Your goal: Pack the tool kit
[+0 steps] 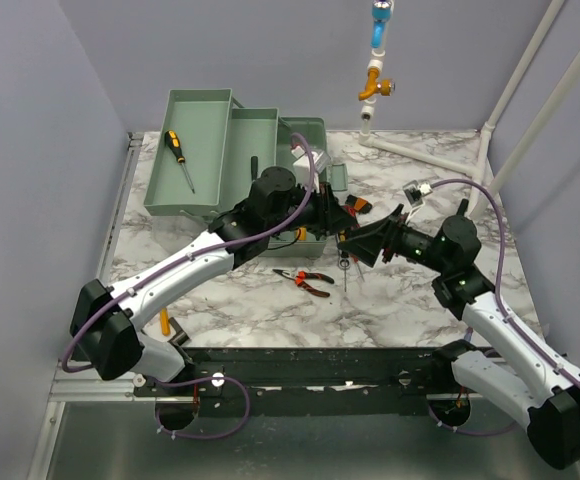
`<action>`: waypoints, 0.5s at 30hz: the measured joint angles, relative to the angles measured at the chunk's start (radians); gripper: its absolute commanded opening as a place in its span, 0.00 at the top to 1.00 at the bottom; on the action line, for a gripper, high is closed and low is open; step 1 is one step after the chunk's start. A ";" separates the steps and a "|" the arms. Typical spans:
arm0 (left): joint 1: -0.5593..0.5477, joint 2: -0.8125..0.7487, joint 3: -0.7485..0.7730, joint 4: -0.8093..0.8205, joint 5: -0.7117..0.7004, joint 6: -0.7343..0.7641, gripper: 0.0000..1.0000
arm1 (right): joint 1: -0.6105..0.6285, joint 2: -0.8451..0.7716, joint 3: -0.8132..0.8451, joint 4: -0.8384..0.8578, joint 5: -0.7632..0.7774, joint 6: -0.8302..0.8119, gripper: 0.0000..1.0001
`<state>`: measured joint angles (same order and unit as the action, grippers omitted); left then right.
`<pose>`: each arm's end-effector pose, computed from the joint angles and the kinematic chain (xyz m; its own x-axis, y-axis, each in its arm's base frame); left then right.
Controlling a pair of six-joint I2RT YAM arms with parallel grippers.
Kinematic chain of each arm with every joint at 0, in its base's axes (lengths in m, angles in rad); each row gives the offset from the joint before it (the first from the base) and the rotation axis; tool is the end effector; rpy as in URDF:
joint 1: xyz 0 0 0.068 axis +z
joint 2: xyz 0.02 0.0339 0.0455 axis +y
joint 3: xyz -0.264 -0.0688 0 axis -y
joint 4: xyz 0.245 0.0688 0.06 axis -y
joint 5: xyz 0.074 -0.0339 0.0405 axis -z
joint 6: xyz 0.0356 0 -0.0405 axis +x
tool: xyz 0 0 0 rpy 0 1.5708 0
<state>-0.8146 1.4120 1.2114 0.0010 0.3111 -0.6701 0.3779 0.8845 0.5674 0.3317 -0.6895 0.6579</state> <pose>0.2227 -0.2519 0.3628 -0.6646 -0.1571 -0.7305 0.6196 0.4305 -0.6563 0.1828 0.0969 0.2998 -0.5248 0.2992 -0.7969 -0.7014 0.3784 0.6040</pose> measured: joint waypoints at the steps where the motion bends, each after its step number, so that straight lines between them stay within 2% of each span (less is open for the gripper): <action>1: 0.005 -0.001 0.000 -0.023 -0.006 0.017 1.00 | 0.000 -0.002 0.001 -0.015 0.010 -0.007 0.04; 7: 0.082 -0.066 0.042 -0.262 -0.082 0.148 1.00 | 0.000 -0.075 0.002 -0.119 0.122 -0.032 0.04; 12: 0.201 -0.130 0.268 -0.507 -0.267 0.289 1.00 | 0.000 -0.160 0.002 -0.155 0.202 -0.054 0.04; 15: 0.246 -0.154 0.448 -0.625 -0.459 0.399 1.00 | 0.000 -0.167 0.002 -0.161 0.224 -0.058 0.04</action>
<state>-0.5682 1.2583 1.6596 -0.6243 -0.1474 -0.2707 0.3779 0.7174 0.5690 0.1711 -0.4652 0.5999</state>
